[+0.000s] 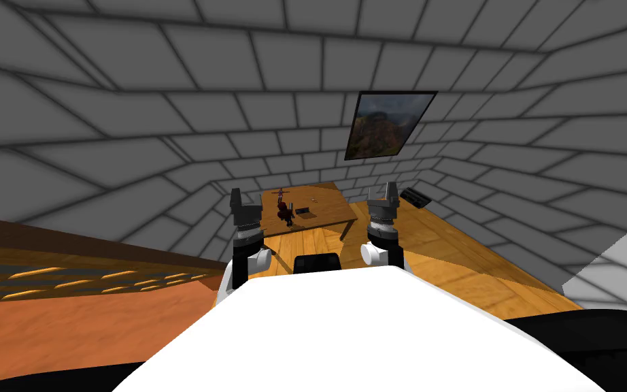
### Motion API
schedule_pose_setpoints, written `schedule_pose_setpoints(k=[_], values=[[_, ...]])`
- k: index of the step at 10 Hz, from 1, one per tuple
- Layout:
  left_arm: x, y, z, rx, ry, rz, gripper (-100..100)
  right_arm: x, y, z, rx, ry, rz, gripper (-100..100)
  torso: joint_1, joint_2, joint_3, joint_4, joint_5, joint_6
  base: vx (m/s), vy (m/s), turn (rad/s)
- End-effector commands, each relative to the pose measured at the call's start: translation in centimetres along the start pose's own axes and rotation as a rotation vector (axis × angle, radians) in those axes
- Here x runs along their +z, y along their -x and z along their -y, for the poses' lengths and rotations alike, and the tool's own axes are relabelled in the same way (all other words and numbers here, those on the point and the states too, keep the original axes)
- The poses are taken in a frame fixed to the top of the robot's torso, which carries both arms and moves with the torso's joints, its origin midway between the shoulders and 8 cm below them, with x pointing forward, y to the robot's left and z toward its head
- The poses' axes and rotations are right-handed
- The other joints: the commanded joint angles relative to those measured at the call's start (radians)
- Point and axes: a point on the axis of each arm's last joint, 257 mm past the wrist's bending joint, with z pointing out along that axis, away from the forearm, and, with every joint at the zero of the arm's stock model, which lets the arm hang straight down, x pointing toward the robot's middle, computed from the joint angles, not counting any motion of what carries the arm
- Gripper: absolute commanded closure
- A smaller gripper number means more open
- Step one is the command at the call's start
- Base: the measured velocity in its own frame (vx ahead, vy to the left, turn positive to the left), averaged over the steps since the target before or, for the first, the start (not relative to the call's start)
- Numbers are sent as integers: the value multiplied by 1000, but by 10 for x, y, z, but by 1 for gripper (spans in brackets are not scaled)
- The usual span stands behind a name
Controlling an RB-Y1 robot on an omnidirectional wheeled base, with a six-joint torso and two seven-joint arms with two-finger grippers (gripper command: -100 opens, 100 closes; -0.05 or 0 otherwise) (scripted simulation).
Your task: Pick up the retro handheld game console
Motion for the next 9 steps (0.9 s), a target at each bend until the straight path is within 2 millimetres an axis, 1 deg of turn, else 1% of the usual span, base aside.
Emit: schedule_pose_setpoints(k=[1, 2, 4, 5, 8, 9], values=[[0, -2, -9, 4, 24, -25, -100, 0, 0, 0, 0, 0, 0, 0, 0, 0, 0, 0, 0, 0, 3, -2, -58], [0, -2, -18, 5, 47, -40, -100, 0, 0, 0, 0, 0, 0, 0, 0, 0, 0, 0, 0, 0, 6, -2, -96], [0, -1, -43, -2, 110, -59, -100, 0, 0, 0, 0, 0, 0, 0, 0, -1, 0, 0, 0, 0, 10, 0, -124], [0, -1, -43, -2, 110, -59, -100, 0, 0, 0, 0, 0, 0, 0, 0, -1, -1, 0, 0, 0, 9, 2, -46], [1, 7, -90, -28, 228, -62, -100, 0, 0, 0, 0, 0, 0, 0, 0, -1, -1, 0, 0, 0, 13, -1, -178], [0, 7, -93, -27, 241, -61, -100, 0, 0, 0, 0, 0, 0, 0, 0, -1, -1, 0, 0, 0, 11, 3, -72]])
